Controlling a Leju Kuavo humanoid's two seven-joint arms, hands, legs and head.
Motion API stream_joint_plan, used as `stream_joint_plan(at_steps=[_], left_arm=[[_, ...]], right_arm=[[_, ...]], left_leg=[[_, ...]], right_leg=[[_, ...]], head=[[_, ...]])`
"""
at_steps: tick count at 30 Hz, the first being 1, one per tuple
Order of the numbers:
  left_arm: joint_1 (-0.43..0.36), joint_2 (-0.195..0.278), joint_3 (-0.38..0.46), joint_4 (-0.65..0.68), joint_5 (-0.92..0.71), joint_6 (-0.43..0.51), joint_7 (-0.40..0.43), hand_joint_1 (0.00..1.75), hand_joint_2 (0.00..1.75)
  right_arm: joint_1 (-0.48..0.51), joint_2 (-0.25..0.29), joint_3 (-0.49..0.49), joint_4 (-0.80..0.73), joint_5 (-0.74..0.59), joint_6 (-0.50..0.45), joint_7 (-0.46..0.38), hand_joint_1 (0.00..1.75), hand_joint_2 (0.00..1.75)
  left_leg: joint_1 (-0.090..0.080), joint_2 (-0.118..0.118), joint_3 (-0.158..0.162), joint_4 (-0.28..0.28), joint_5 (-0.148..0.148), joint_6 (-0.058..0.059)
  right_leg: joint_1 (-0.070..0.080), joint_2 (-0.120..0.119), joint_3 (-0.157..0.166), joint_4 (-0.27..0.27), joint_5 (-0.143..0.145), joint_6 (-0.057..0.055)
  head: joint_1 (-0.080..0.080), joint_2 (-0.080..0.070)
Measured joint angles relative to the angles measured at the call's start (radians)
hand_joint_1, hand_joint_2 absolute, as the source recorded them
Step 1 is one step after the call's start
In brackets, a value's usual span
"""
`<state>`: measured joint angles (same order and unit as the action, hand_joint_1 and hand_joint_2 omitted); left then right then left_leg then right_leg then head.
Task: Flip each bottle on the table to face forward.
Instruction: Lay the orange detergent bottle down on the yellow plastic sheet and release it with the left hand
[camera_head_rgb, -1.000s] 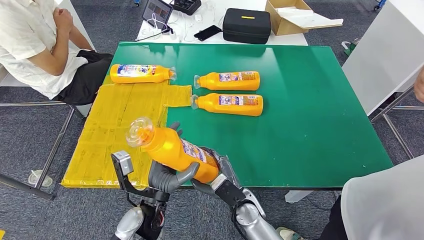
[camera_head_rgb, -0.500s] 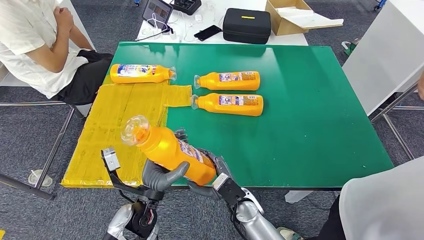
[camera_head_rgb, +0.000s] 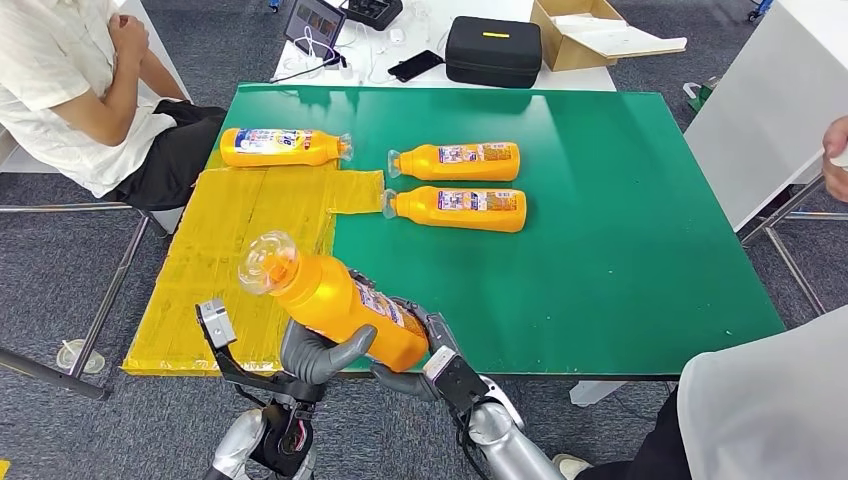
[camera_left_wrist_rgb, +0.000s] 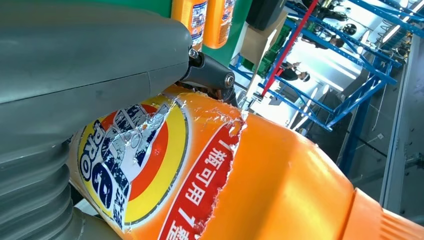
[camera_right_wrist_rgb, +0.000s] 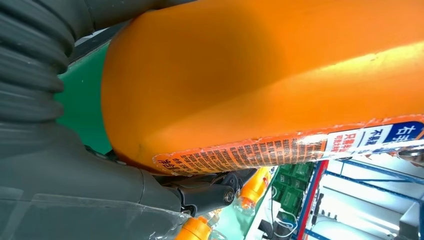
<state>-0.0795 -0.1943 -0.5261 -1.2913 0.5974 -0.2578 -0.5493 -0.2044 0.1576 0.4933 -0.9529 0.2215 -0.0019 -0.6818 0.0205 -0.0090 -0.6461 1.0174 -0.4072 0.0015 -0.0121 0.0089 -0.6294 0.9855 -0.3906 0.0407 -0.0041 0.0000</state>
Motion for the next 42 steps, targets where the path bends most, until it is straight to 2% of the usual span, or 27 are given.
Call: stream_joint_plan(at_steps=[2,3,15,25,27,29,32,35,38,42], left_arm=[[0.0,0.0,0.001,0.0,0.0,0.001,0.0,1.75,1.75],[0.001,0.0,0.001,0.0,0.0,0.002,0.0,1.75,1.75],[0.009,0.0,-0.005,-0.055,-0.029,0.012,-0.008,1.75,1.75],[0.005,0.0,0.001,-0.055,-0.172,0.126,-0.024,1.75,1.75],[0.004,0.002,0.002,-0.055,-0.259,0.187,-0.039,1.75,1.75],[0.001,0.008,0.003,-0.052,-0.419,0.303,-0.054,1.75,1.75],[-0.012,0.026,0.009,-0.036,-0.69,0.517,-0.048,1.75,1.75],[-0.026,0.046,0.032,-0.006,-0.883,0.67,-0.025,1.75,1.75],[-0.038,0.062,0.059,0.031,-1.03,0.767,0.011,1.75,1.75],[-0.056,0.076,0.079,0.102,-1.175,0.812,0.084,1.75,1.75]], right_arm=[[0.001,0.0,0.0,0.0,-0.002,0.001,0.003,0.36,1.75],[0.002,0.0,0.0,0.0,-0.005,0.001,0.006,0.01,1.75],[0.035,0.023,-0.03,0.002,-0.052,-0.072,0.047,0.0,1.75],[0.05,0.025,-0.069,0.003,-0.053,-0.107,0.041,0.0,1.75],[0.055,0.025,-0.078,0.003,-0.052,-0.13,0.034,0.0,1.75],[0.065,0.025,-0.096,-0.006,-0.048,-0.186,0.016,0.0,1.75],[0.093,0.025,-0.139,-0.065,-0.06,-0.333,-0.01,0.0,1.75],[0.127,0.02,-0.182,-0.194,-0.079,-0.466,-0.017,0.0,1.75],[0.154,0.01,-0.211,-0.318,-0.076,-0.504,-0.019,0.0,1.75],[0.179,0.007,-0.231,-0.408,-0.07,-0.484,-0.019,0.0,1.75]], left_leg=[[0.0,0.0,0.0,0.0,0.0,0.0],[0.0,0.0,0.0,0.0,0.0,0.0],[0.0,0.0,0.0,0.0,0.0,0.0],[0.0,0.0,0.0,0.0,0.0,0.0],[0.0,0.0,0.0,0.0,0.0,0.0],[0.0,0.0,0.0,0.0,0.0,0.0],[0.0,0.0,0.0,0.0,0.0,0.0],[0.0,0.0,0.0,0.0,0.0,0.0],[0.0,0.0,0.0,0.0,0.0,0.0],[0.0,0.0,0.0,0.0,0.0,0.0]], right_leg=[[0.0,0.0,0.0,0.0,0.0,0.0],[0.0,0.0,0.0,0.0,0.0,0.0],[0.0,0.0,0.0,0.0,0.0,0.0],[0.0,0.0,0.0,0.0,0.0,0.0],[0.0,0.0,0.0,0.0,0.0,0.0],[0.0,0.0,0.0,0.0,0.0,0.0],[0.0,0.0,0.0,0.0,0.0,0.0],[0.0,0.0,0.0,0.0,0.0,0.0],[0.0,0.0,0.0,0.0,0.0,0.0],[0.0,0.0,0.0,0.0,0.0,0.0]], head=[[0.0,0.0],[0.0,0.0],[0.0,0.0],[0.0,0.0],[0.0,0.0],[0.0,0.0],[0.0,0.0],[0.0,0.0],[0.0,0.0],[0.0,0.0]])
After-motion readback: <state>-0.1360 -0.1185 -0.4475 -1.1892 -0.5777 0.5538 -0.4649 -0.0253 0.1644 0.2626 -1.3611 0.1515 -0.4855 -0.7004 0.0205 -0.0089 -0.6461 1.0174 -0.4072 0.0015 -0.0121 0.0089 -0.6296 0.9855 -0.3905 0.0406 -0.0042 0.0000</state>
